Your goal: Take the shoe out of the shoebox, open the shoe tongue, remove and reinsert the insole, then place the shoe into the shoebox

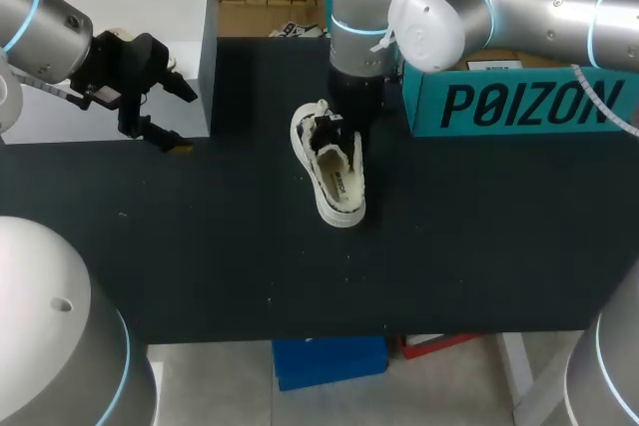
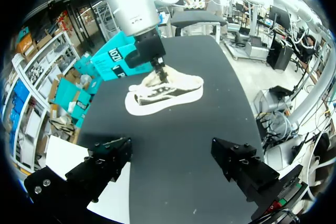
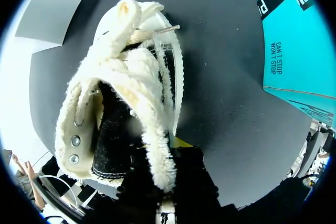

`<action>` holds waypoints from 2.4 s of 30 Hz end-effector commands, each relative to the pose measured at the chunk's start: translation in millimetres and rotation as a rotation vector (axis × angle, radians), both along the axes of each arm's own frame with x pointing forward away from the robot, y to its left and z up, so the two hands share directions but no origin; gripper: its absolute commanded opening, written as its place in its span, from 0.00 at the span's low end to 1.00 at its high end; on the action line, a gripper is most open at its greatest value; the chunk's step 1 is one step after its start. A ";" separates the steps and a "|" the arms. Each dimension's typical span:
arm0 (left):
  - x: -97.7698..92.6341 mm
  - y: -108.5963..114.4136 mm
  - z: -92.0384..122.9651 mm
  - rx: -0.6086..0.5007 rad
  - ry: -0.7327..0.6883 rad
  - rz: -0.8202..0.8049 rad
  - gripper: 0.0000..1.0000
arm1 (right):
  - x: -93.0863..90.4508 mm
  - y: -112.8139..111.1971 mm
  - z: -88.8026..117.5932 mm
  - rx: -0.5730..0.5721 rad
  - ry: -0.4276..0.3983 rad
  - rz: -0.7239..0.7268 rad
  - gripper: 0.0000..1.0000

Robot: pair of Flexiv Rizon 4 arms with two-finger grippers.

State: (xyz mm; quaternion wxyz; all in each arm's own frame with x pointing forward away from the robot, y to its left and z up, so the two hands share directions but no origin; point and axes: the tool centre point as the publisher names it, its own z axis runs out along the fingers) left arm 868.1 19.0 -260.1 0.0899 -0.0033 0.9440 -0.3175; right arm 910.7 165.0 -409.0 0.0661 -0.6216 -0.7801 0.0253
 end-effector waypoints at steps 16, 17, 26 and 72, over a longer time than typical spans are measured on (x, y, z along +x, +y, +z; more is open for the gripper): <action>-0.9 0.1 -0.8 -0.001 -0.004 0.001 1.00 | -1.2 -2.6 79.1 0.015 -0.041 0.264 0.00; -0.9 0.1 -0.8 -0.001 -0.004 0.001 1.00 | -0.9 -2.8 87.6 0.020 -0.050 0.289 0.00; -0.9 0.1 -0.8 -0.001 -0.004 0.001 1.00 | -14.7 -8.4 169.4 0.017 -0.151 0.757 0.00; -0.9 0.1 -0.8 -0.001 -0.004 0.001 1.00 | 72.8 -98.6 233.7 -0.294 0.018 1.476 0.00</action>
